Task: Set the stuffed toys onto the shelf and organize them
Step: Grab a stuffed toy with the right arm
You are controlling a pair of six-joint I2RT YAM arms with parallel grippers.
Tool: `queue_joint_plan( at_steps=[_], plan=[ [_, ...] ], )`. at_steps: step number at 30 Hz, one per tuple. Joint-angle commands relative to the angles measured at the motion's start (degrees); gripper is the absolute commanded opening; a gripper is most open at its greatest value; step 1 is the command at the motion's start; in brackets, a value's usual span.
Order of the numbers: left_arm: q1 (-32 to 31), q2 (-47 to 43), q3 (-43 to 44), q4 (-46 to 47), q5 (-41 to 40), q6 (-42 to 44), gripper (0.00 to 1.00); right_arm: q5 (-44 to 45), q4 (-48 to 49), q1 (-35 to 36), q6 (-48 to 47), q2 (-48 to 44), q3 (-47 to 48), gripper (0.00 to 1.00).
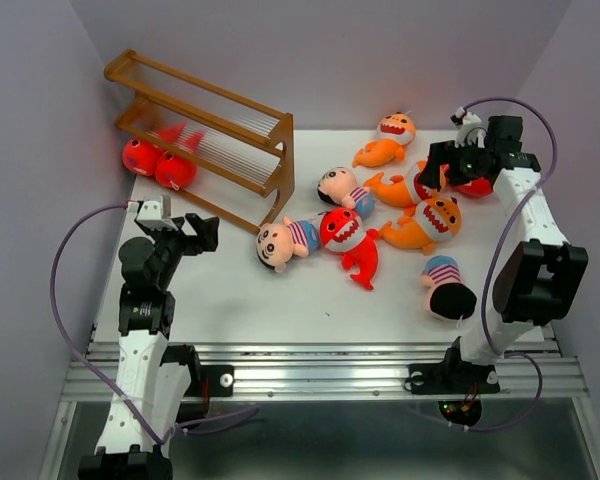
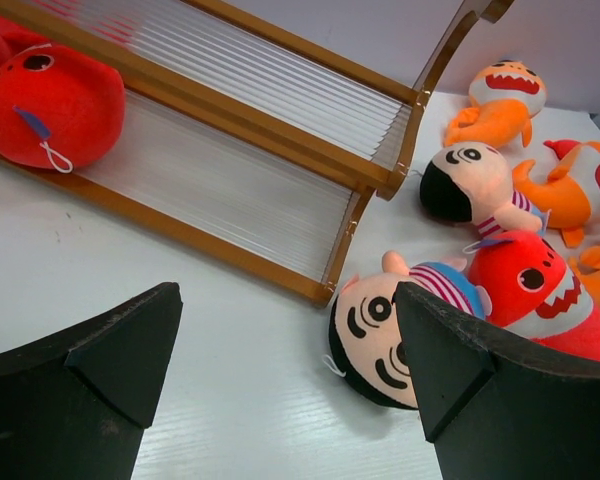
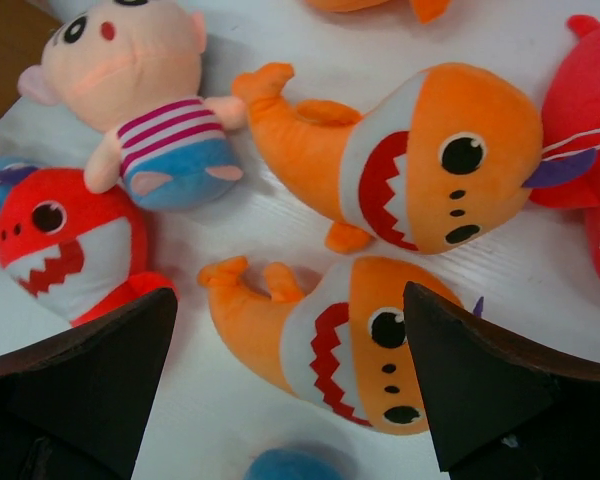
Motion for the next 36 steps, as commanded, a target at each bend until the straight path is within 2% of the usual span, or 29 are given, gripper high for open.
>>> queue_joint_plan(
  at_steps=[1,3,4,5,6,7,10,11,13,17,21,22,27,30,34,36],
  plan=[
    [-0.28,-0.89,1.02,2.14,0.50,0.41,0.99,11.00,7.00,1.66,5.97,3.77,6.04,1.00],
    [-0.28,-0.97,1.20,1.88,-0.11,0.68,0.99,9.61,6.22,2.18,5.19,6.67,8.06,1.00],
    [-0.28,-0.80,1.20,1.62,-0.46,0.77,0.99,3.16,4.65,2.18,3.36,7.73,11.03,1.00],
    [-0.37,-0.71,1.46,1.53,-0.55,0.85,0.99,-1.60,-1.89,2.18,-2.84,8.87,12.80,0.99],
    [-0.28,-0.54,1.46,1.44,-0.55,0.85,0.99,-11.22,-6.22,2.97,-6.73,11.14,14.47,0.98],
    [-0.28,-0.45,1.55,1.44,-0.55,0.77,0.99,-14.10,-13.66,5.50,-13.81,12.04,16.40,0.97],
    [-0.28,-0.10,1.55,1.44,-0.20,0.85,0.99,-12.21,-21.80,12.70,-23.79,13.36,15.55,0.95],
    [-0.28,0.17,1.64,1.52,-0.03,0.85,0.99,-10.63,-23.48,17.95,-27.38,13.02,12.32,0.95],
    [-0.37,0.26,1.64,1.35,0.06,1.03,0.99,-7.72,-22.10,22.20,-27.95,11.09,8.44,0.95],
    [-0.28,0.08,1.81,1.18,-0.20,1.20,0.99,-6.93,-12.53,27.93,-22.52,7.57,2.18,0.97],
    [-0.28,-0.09,1.81,1.00,-0.38,1.29,0.99,3.95,-8.30,33.20,-18.20,6.95,1.31,0.96],
    [-0.37,-0.01,1.73,1.09,-0.38,1.29,0.99,9.29,-7.07,33.91,-17.24,6.60,0.60,0.96],
    [-0.28,-0.62,1.73,0.82,-0.55,1.38,0.99,19.51,1.28,35.14,-13.36,1.69,-6.86,0.96],
    [-0.28,-0.53,1.72,1.09,-0.29,1.29,0.99,20.76,2.08,35.14,-13.53,0.36,-10.03,0.96],
    [-0.28,-0.62,1.64,1.44,0.85,1.29,0.99,16.21,2.43,35.14,-14.23,-0.43,-14.77,0.97],
    [-0.37,-0.89,1.55,1.70,1.99,1.21,0.99,14.71,5.58,35.14,-15.90,-0.78,-19.23,0.97]
  ],
)
